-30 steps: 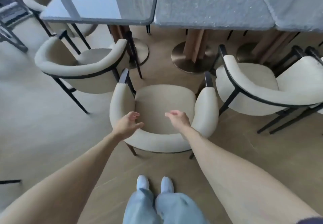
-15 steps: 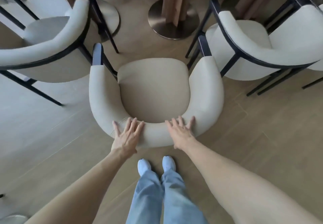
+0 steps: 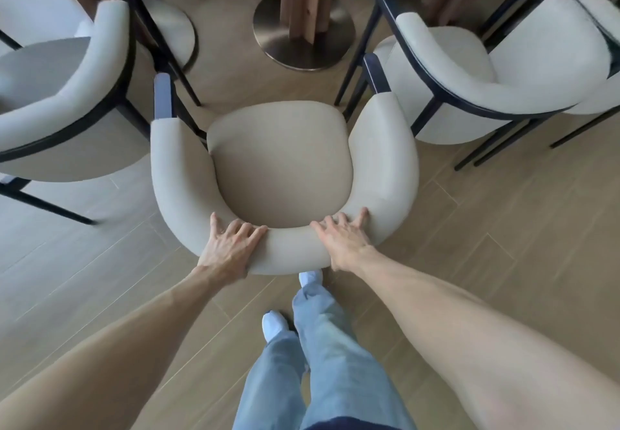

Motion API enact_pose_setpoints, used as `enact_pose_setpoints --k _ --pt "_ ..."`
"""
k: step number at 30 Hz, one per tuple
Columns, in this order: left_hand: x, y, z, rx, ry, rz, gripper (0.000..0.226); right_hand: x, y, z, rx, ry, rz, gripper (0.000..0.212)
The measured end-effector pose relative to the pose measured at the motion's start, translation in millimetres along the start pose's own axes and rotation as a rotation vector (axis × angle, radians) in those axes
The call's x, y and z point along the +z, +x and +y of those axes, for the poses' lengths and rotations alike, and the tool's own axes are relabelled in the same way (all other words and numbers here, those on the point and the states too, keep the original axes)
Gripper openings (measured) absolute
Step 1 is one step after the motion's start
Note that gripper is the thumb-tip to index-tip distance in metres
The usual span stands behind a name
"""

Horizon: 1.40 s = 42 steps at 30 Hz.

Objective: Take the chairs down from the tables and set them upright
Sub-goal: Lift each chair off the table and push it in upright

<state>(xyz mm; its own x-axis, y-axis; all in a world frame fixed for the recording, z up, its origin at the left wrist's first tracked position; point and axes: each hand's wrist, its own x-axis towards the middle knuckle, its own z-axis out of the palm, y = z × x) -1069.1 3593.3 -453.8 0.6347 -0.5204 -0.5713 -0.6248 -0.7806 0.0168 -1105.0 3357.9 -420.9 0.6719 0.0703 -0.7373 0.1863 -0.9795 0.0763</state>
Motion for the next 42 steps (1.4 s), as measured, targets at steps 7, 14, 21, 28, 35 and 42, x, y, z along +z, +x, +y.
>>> enact_pose_setpoints --k 7,14,21,28,35,42 --pt "-43 53 -29 -0.010 0.038 0.020 0.094 -45 42 31 -0.013 -0.008 0.044 0.084" --pt "-78 107 -62 -0.056 0.055 0.022 0.105 -92 92 62 -0.047 -0.036 0.062 0.080" --pt "-104 146 -94 -0.075 0.049 0.033 0.106 -128 136 80 -0.058 -0.020 0.090 0.076" --pt "-114 160 -115 -0.104 0.061 0.011 0.107 -146 156 78 -0.067 -0.019 0.079 0.074" --pt "-108 150 -100 -0.188 -0.010 0.096 0.100 -142 153 77 -0.051 0.007 0.117 0.084" --pt "-111 144 -68 -0.302 -0.171 0.048 0.112 -139 147 73 -0.041 -0.014 0.136 0.101"
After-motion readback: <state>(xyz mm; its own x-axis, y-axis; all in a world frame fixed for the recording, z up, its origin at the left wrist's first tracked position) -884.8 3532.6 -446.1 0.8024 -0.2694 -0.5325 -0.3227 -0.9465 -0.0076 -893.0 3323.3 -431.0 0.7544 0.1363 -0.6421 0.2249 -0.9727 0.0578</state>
